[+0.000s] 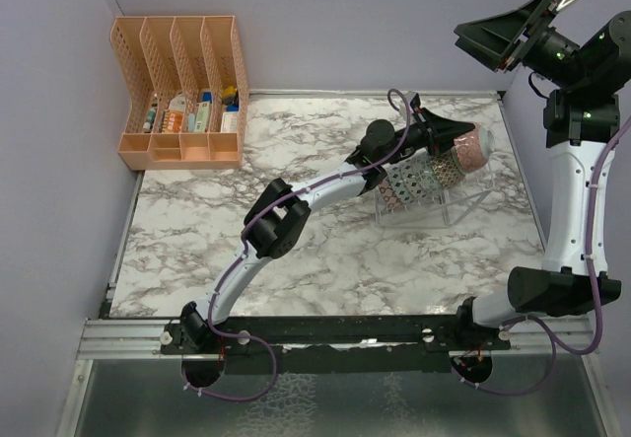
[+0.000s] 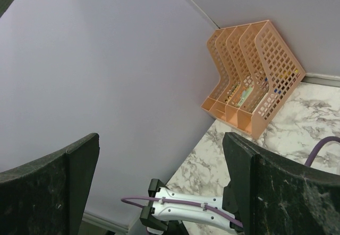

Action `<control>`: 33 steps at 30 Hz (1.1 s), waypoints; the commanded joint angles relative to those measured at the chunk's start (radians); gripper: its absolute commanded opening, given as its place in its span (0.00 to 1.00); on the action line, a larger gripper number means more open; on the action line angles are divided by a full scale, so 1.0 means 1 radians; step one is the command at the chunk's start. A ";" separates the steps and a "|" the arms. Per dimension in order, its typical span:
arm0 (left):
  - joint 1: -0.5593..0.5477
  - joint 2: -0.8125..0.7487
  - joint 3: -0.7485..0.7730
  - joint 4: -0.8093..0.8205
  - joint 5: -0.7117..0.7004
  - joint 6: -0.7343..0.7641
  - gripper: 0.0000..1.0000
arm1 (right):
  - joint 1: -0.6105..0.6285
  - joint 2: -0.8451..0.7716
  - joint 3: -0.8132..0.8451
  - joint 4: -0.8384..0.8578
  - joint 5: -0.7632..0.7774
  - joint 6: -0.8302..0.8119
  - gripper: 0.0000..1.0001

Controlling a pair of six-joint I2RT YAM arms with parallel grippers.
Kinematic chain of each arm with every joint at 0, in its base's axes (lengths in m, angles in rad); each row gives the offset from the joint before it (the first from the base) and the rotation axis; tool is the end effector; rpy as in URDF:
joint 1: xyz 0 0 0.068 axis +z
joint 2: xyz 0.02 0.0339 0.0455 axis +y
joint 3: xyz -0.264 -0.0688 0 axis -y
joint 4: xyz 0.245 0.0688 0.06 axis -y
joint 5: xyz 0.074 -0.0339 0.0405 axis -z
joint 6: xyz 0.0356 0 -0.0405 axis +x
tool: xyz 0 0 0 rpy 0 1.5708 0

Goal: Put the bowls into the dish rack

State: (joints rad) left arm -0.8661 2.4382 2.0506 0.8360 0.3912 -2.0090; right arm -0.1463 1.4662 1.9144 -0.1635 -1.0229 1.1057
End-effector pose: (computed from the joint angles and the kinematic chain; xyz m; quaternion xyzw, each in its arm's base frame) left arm 0.3571 -0.4409 0.2936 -0.1440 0.5281 -0.8369 0.0078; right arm 0.2775 -0.0102 0.5623 -0.0110 0.6532 0.5824 0.4837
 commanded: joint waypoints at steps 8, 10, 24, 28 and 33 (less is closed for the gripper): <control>-0.010 0.032 0.090 -0.038 -0.006 -0.019 0.00 | -0.007 0.015 0.008 0.002 -0.038 -0.021 1.00; -0.010 0.035 0.089 -0.051 -0.002 -0.019 0.00 | -0.008 0.015 0.010 0.002 -0.040 -0.021 1.00; -0.008 0.052 0.048 -0.065 0.013 -0.018 0.00 | -0.007 0.010 0.002 -0.020 -0.042 -0.033 1.00; -0.005 0.037 0.045 -0.129 0.027 0.004 0.06 | -0.008 0.001 -0.002 -0.025 -0.041 -0.036 1.00; -0.002 0.025 0.023 -0.147 0.034 0.003 0.13 | -0.007 -0.007 -0.012 -0.028 -0.041 -0.038 1.00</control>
State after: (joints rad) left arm -0.8623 2.4912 2.0846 0.6838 0.3946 -2.0037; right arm -0.1463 1.4780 1.9129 -0.1753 -1.0386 1.0847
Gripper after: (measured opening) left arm 0.109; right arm 0.998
